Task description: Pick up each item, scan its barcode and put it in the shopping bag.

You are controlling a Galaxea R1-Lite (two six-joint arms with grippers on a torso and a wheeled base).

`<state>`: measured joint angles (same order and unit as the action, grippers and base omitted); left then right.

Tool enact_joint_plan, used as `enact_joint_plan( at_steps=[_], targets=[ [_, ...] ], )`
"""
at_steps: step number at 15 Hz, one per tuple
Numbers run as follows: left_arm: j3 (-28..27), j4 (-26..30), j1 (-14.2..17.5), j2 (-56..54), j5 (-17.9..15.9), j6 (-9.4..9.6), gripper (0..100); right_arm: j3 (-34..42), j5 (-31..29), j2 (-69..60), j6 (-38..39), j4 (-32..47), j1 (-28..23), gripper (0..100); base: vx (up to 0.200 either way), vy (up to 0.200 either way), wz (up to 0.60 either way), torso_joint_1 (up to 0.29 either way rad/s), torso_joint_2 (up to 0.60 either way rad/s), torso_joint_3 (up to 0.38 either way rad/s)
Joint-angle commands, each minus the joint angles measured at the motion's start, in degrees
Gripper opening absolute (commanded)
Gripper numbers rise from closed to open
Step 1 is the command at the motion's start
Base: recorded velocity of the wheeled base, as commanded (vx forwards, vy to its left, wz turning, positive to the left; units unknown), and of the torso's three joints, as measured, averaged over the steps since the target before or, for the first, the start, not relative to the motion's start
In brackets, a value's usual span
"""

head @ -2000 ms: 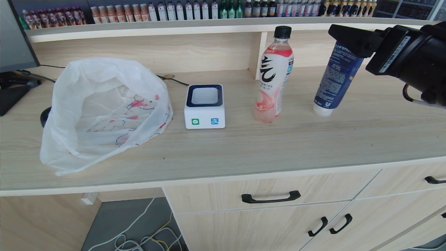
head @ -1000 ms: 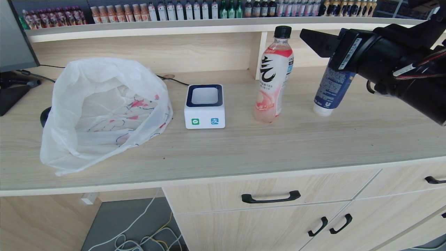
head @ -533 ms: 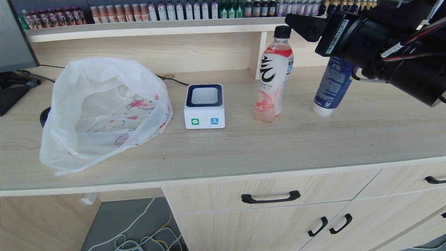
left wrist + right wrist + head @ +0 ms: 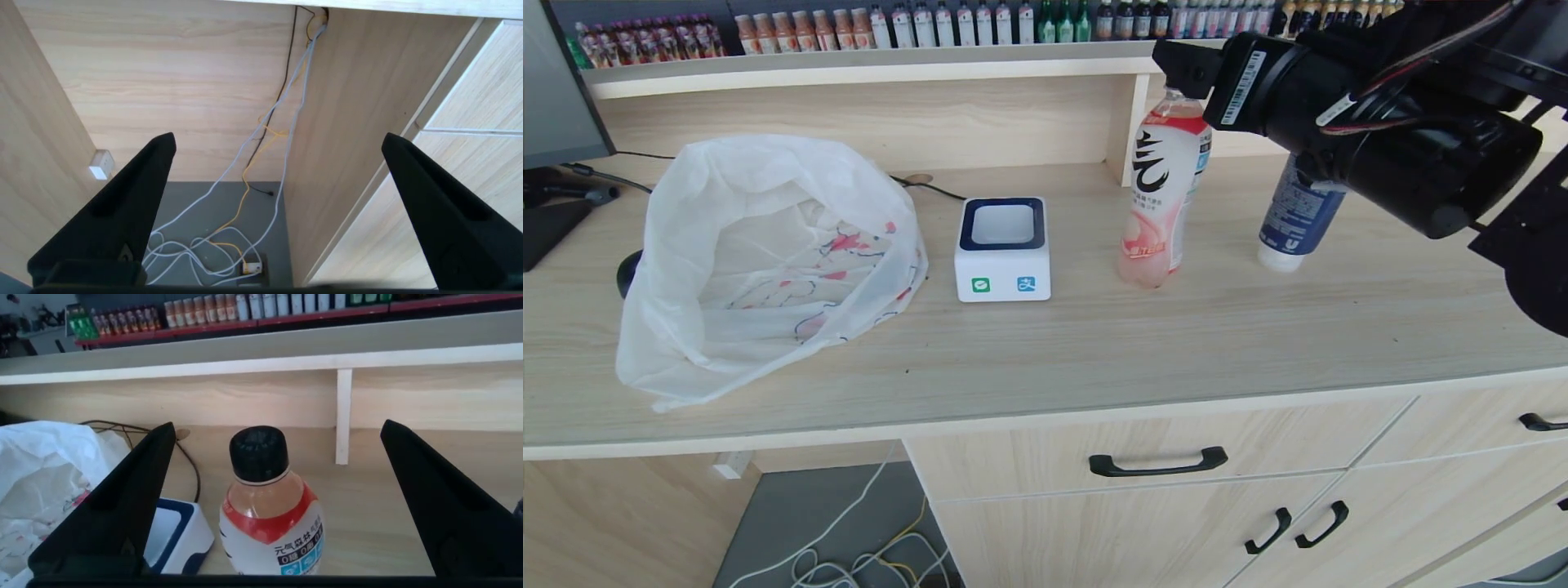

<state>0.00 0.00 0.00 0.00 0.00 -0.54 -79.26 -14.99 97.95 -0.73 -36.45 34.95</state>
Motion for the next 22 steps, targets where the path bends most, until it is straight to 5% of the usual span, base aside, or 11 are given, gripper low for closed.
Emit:
enact_joint_plan(
  at_steps=[1,22],
  targets=[
    [0.0,0.0,0.0,0.0,0.0,0.01,100,-1.4,-1.3,2.4,-0.1,0.0,0.0,100,0.0,0.0,0.0,0.0,0.0,0.0],
    [0.0,0.0,0.0,0.0,0.0,0.01,100,0.1,-4.2,6.0,-1.3,-1.6,-0.1,100,0.0,0.0,0.0,0.0,0.0,0.0]
  ],
)
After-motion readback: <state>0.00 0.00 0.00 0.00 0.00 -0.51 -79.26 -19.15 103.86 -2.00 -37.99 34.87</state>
